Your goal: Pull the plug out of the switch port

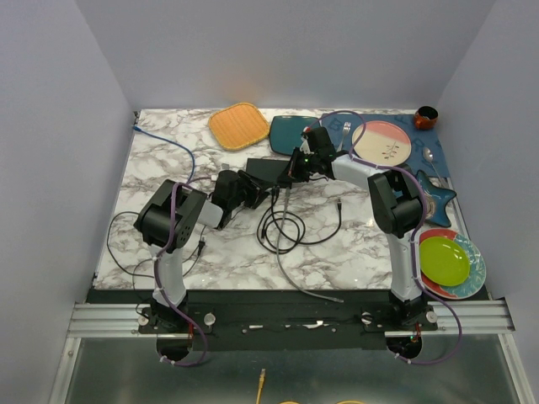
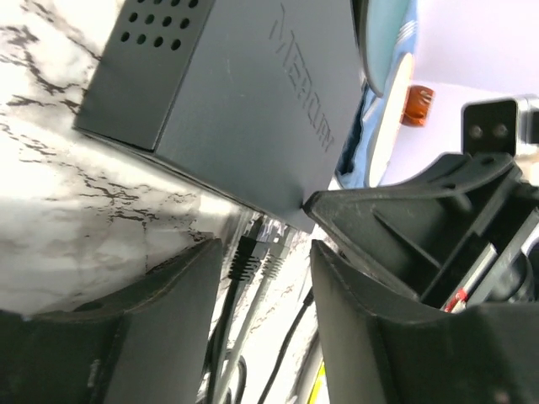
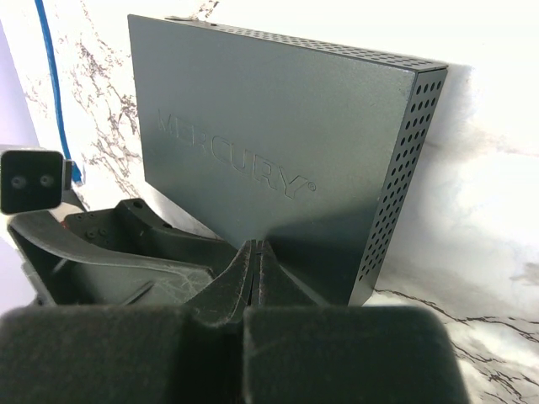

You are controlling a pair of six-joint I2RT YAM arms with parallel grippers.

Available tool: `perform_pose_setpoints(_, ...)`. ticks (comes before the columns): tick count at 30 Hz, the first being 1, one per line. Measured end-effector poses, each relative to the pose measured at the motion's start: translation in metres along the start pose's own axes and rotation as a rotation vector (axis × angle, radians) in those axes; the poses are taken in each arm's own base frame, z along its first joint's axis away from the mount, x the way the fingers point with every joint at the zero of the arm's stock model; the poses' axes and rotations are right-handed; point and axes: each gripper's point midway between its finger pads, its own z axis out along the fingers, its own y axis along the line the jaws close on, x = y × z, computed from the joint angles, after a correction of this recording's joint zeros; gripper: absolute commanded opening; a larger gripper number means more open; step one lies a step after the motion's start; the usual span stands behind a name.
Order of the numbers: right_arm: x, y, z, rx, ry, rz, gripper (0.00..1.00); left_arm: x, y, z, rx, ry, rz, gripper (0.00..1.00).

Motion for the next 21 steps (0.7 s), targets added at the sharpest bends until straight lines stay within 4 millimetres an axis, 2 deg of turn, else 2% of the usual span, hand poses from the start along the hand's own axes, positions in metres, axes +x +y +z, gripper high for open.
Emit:
perform_pose_setpoints(1,0.0000,0.0000,0.0000,0.000,0.000,0.000,0.01,0.0000,0.0012,-0.0007,0.010,-0.001,0.002,0.53)
perform_pose_setpoints(4,0.0001,-0.0001,0.0000,0.000,0.001,0.000,0.01,-0.0003,0.0049,-0.0022,0.047,-0.002,0.008,0.50)
perform_pose_setpoints(21,0.0009,-0.0002,-0.0002,0.001,0.004,0.002,0.01,-0.0015,0.0033,0.0031,0.076,-0.001,0.019,0.51)
